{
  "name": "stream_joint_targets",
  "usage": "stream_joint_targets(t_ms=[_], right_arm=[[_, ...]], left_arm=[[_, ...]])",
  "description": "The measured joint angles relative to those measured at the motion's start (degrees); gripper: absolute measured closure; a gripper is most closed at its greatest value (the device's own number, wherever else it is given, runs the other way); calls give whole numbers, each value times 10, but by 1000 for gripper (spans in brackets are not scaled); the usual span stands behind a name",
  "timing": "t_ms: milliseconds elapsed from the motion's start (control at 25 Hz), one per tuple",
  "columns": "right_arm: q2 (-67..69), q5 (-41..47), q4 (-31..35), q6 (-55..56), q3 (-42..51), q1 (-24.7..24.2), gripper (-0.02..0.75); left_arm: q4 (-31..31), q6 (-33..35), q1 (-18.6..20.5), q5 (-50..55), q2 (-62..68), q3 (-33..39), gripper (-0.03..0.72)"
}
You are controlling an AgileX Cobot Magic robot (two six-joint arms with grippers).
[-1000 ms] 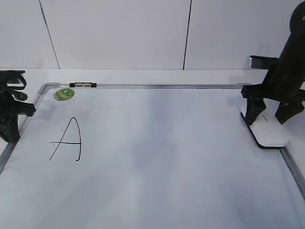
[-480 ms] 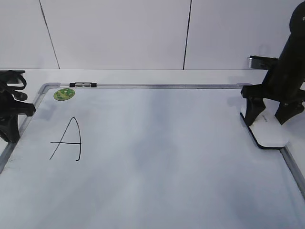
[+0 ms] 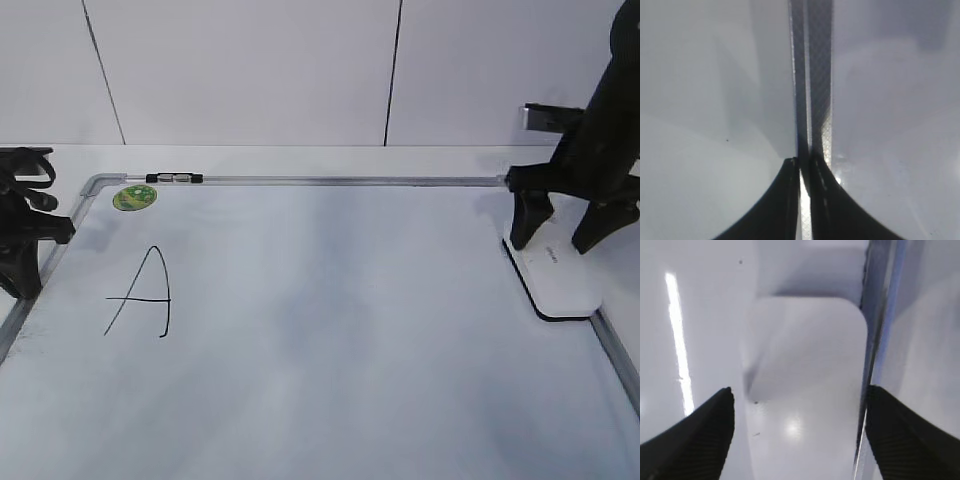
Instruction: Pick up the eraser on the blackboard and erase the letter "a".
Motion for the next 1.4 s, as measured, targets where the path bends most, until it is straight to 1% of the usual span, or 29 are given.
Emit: stream_joint_targets(t_ms=[160, 360, 440, 560, 640, 720, 800, 1040, 1240, 1400], right_arm=[[0, 1, -13, 17, -42, 0, 115], [-11, 2, -19, 34, -54, 0, 155], [-23, 4, -19, 37, -55, 0, 162], [-40, 5, -15, 39, -55, 0, 166], [-49, 6, -4, 40, -55, 0, 167], [-58, 7, 5, 40, -55, 0, 167], [-68, 7, 8, 40, -55, 0, 170], [-105, 8, 9, 40, -55, 0, 176], [-151, 10, 19, 40, -41, -1, 178], [-197, 13, 28, 40, -16, -1, 178]], left_arm=[[0, 0, 0, 0, 0, 0, 665], [0, 0, 0, 0, 0, 0, 662], [0, 1, 0, -1, 0, 0, 649], [0, 8, 0, -3, 0, 0, 585], [-1, 8, 0, -5, 1, -3, 507], [-3, 9, 0, -3, 5, -11, 445], [-5, 10, 0, 2, 6, -20, 414], [-6, 11, 0, 67, -12, -55, 398], [-6, 11, 0, 107, -57, -58, 398], [-3, 11, 0, 114, -87, -58, 401]])
